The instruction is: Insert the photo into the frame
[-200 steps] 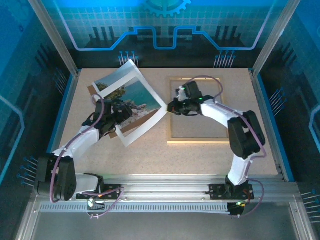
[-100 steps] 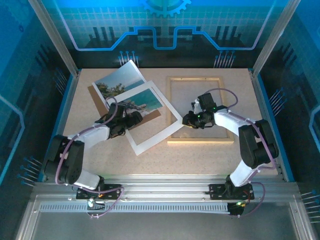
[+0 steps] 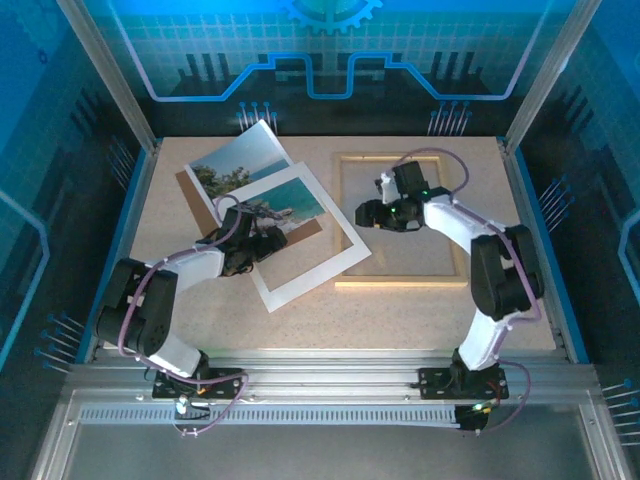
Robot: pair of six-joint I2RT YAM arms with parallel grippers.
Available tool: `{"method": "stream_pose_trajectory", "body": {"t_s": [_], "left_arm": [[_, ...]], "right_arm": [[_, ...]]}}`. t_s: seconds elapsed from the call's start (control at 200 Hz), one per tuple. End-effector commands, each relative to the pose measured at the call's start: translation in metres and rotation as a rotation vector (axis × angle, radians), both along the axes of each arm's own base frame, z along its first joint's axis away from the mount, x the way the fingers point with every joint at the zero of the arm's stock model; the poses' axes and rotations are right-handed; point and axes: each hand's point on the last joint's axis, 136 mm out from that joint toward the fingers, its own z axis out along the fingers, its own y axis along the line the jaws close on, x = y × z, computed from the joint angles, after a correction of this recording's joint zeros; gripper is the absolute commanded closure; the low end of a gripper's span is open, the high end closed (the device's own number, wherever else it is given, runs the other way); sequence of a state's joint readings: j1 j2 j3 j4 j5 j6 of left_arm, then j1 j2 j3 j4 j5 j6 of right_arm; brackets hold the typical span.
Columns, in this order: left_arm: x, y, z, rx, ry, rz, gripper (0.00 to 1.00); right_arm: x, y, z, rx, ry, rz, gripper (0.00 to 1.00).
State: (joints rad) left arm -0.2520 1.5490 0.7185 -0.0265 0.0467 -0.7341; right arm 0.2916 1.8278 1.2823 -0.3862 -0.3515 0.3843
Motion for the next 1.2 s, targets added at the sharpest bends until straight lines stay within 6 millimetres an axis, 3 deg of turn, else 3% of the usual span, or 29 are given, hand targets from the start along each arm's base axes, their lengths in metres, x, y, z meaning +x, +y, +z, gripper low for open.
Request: {"method": "stream_pose_trajectory", "body": {"t_s": [0.0,0.16,0.38,0.54,0.921,1.196], "left_arm": [[-0.005,0.004,-0.013,0.026,0.035,0.004,0.01],[-0.006,0.004,-0.018,0.027,0.045,0.005,0.01],[-0.008,0.003,-0.028,0.027,0.066,0.002,0.01],[-0.01,0.004,-0.031,0.03,0.072,0.005,0.01],[-0.014,0.006,-0.026,0.034,0.068,0.001,0.01],[0.001,0.01,0.018,0.082,-0.037,-0.018,0.01]], "right_arm": [[0.013,0.017,-0.012,0.007,0.005,0.108,0.35],[0.027,0.031,-0.027,0.012,0.02,0.14,0.36],[0.02,0.055,-0.044,0.023,0.079,0.202,0.37],[0.012,0.06,-0.043,0.045,0.099,0.217,0.39],[0.003,0.058,-0.015,0.116,0.1,0.185,0.71],[0.0,0.037,-0.007,0.158,0.097,0.117,0.88]]}}
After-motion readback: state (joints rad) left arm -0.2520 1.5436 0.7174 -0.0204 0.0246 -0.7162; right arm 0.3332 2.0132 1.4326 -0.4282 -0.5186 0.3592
